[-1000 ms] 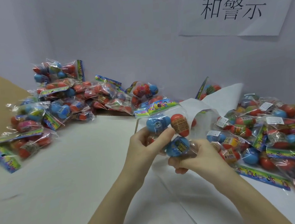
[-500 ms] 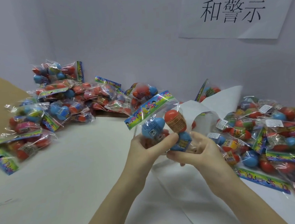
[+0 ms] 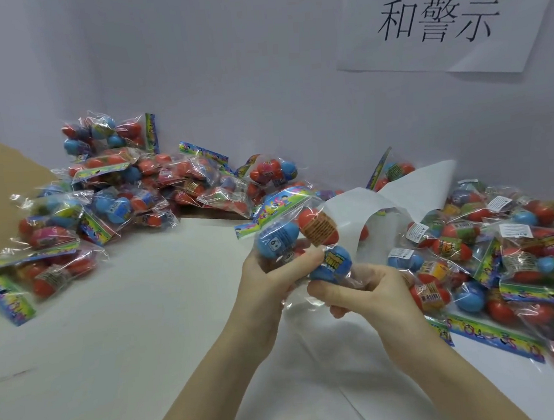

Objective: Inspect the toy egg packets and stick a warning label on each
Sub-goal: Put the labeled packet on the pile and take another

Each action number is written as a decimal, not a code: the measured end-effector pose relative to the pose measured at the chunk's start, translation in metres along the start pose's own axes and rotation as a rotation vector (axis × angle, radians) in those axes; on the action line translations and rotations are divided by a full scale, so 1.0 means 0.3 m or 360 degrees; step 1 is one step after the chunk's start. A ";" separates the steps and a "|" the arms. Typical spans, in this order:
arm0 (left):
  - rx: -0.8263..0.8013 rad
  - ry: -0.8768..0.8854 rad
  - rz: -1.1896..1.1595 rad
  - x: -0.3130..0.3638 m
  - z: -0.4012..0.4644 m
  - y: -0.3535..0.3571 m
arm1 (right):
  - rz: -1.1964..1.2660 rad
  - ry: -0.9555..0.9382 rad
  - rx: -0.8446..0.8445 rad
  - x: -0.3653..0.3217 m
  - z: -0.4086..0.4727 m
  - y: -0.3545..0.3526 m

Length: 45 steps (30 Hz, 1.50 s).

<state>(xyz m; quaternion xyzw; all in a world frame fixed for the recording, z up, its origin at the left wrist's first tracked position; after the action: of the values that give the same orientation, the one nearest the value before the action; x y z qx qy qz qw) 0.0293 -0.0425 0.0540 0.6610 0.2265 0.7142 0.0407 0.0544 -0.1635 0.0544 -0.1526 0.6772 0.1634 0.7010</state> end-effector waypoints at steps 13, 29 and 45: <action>0.0230 0.0031 0.0019 -0.005 0.014 -0.037 | -0.0010 0.0054 0.0076 -0.013 0.008 -0.028; 0.0206 0.0284 0.0576 -0.008 -0.001 -0.003 | 0.0155 -0.0049 0.0319 -0.010 0.016 -0.063; -0.0055 -0.0109 0.0411 -0.007 -0.009 0.006 | 0.0223 -0.0026 0.0059 -0.025 0.010 -0.039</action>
<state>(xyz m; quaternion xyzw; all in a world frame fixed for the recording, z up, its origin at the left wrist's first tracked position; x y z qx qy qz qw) 0.0275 -0.0456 0.0527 0.7079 0.1257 0.6943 -0.0325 0.0619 -0.1729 0.0618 -0.0905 0.6833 0.2007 0.6961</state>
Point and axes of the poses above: each hand's wrist, its own z-axis towards the middle knuckle, its own y-axis out of the palm, x = y × z, the point moved 4 cm from there along z, towards the middle knuckle, and after that the axes turned 2 degrees about x, right-handed, at the moved point
